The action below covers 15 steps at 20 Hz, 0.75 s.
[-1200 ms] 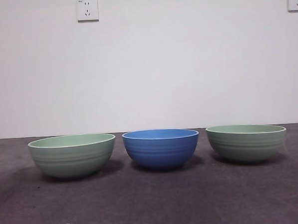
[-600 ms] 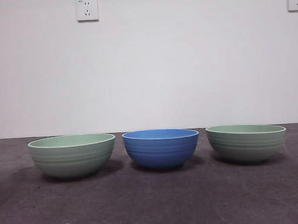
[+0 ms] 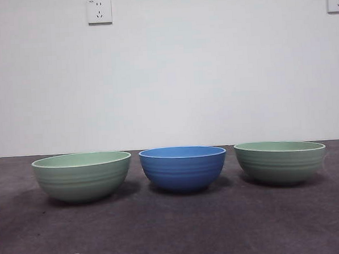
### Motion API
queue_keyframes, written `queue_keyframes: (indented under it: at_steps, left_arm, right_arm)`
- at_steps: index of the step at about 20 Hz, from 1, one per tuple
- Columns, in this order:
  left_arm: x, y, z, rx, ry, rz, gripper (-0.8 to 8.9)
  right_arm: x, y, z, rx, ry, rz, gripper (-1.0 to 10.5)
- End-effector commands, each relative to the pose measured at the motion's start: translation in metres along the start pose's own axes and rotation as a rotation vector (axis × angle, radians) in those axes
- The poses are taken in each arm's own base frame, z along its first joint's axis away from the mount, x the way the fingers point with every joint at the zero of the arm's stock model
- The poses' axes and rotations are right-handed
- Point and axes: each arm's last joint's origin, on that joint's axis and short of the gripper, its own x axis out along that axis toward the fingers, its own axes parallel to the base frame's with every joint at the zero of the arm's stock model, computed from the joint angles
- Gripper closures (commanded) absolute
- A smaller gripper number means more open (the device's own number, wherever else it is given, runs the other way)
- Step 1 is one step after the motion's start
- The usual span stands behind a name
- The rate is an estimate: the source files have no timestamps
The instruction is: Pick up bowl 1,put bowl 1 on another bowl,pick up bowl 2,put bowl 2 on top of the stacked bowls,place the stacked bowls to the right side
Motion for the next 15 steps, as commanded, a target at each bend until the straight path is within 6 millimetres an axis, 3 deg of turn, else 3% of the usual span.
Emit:
queue_keyframes:
  at_steps: [1, 9, 15]
  left_arm:
    - [0.0, 0.0, 0.001, 0.014, -0.008, 0.001, 1.18]
    - [0.0, 0.0, 0.001, 0.015, -0.009, 0.001, 1.18]
    - [0.0, 0.0, 0.001, 0.015, -0.009, 0.001, 1.18]
  right_arm:
    - [-0.001, 0.001, 0.002, 0.008, -0.016, -0.002, 3.4]
    - [0.005, -0.003, 0.01, 0.072, -0.027, -0.035, 3.5]
    - [0.025, -0.016, 0.033, 0.124, -0.059, -0.132, 3.5]
